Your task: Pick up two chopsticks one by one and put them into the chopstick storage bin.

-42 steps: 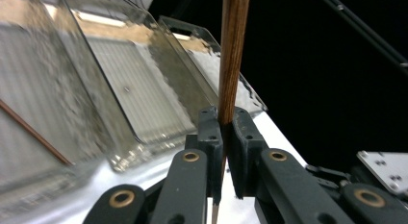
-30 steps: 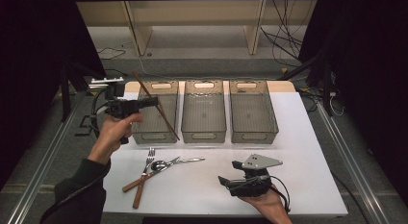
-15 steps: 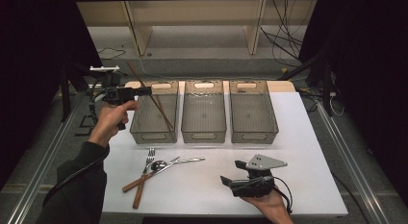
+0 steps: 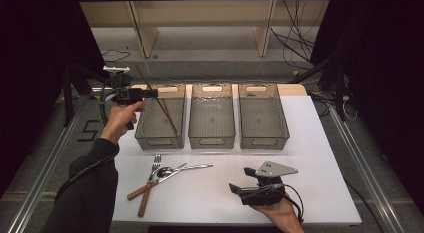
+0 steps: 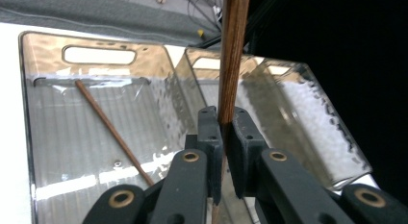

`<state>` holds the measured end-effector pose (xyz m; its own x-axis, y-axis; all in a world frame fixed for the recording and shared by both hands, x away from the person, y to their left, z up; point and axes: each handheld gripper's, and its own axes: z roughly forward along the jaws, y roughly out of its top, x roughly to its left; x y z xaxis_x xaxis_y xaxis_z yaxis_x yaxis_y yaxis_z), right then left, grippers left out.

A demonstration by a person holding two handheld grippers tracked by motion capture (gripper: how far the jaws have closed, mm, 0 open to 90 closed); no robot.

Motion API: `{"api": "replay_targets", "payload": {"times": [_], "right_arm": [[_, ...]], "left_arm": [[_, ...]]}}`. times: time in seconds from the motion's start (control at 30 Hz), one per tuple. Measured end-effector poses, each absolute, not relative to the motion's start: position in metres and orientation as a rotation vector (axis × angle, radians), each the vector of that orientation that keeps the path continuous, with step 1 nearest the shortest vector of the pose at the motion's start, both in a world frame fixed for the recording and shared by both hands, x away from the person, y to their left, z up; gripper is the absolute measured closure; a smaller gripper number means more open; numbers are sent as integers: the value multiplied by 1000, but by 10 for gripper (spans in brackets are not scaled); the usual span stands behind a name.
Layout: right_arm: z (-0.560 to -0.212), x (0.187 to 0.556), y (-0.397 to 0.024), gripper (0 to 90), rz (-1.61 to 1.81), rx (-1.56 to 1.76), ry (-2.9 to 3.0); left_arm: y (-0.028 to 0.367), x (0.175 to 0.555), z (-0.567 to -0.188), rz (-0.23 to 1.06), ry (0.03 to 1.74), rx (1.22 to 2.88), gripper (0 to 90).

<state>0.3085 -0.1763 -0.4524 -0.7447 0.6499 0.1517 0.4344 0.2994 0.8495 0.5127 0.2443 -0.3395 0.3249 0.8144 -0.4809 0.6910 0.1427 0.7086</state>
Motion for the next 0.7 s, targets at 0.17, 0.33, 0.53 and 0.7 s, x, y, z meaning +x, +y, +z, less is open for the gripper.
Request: {"api": "replay_targets", "payload": {"times": [0.17, 0.33, 0.53, 0.7], "right_arm": [[-452, 308, -176, 251, 1432, 996, 2339], [-452, 308, -176, 251, 1427, 996, 2344], [-452, 308, -177, 252, 1429, 997, 2341], [-452, 308, -176, 252, 1425, 996, 2343]], "left_arm": [[243, 518, -349, 145, 1432, 1590, 845], [241, 521, -361, 129, 1457, 1608, 844], [240, 523, -372, 101, 1478, 1617, 844], [236, 523, -377, 80, 1479, 1629, 844]]}}
